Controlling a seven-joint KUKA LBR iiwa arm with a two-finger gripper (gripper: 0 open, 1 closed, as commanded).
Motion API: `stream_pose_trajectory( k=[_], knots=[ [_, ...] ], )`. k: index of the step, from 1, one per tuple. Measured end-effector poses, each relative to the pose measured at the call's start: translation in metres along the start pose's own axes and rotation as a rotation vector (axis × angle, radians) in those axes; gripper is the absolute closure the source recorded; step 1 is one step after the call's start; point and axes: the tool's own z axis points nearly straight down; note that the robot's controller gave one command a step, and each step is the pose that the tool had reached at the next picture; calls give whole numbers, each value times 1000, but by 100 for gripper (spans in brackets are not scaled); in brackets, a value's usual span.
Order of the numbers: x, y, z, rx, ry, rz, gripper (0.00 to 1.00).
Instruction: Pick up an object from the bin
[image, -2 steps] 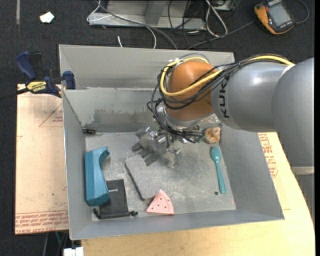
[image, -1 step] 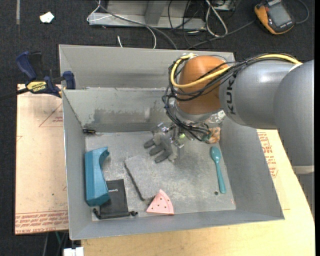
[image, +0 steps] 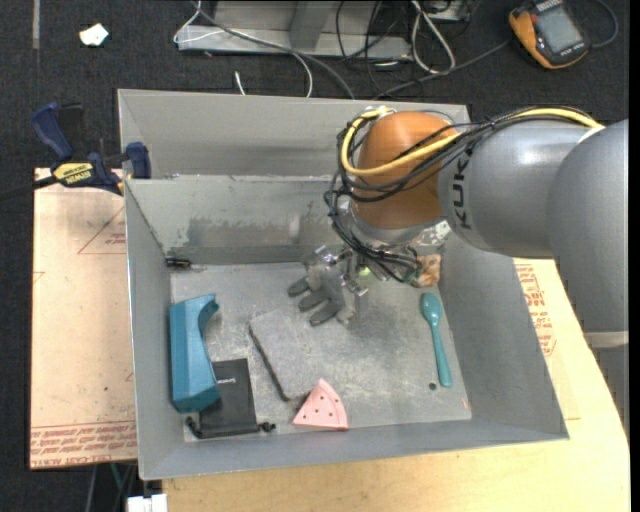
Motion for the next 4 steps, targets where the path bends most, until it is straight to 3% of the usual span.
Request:
stream_pose_trajectory(
  k=[1, 2, 4],
  knots=[
    [0, 0, -8, -1, -2, 2, 100],
    [0, 2, -55, -4, 2, 2, 100],
    [-3, 1, -109, 0, -5, 3, 100]
  ],
)
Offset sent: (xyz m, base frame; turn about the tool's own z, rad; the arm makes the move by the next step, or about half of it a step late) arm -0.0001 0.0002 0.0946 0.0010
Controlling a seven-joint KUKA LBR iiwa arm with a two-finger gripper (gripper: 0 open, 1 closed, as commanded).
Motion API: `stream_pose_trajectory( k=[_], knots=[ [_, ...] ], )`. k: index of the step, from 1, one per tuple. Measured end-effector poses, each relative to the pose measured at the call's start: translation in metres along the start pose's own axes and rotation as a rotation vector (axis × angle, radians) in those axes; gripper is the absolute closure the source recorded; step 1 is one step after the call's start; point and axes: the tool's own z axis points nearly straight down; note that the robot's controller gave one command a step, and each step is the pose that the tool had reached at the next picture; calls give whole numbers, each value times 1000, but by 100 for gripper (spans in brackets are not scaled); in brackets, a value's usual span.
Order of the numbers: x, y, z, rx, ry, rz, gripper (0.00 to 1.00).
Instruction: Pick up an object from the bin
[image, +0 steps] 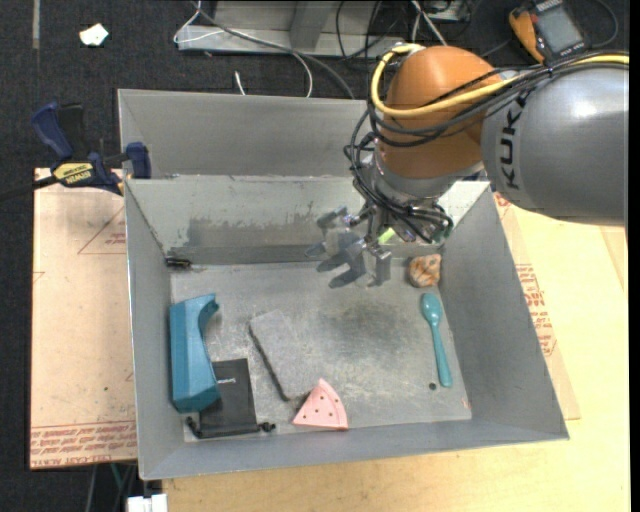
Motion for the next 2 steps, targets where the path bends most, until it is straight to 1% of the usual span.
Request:
stream_pose_trajectory(
  k=[1, 2],
  knots=[
    [-1, 0, -22, 0, 0, 0, 100],
    [-2, 0, -35, 2, -5, 1, 100]
  ],
)
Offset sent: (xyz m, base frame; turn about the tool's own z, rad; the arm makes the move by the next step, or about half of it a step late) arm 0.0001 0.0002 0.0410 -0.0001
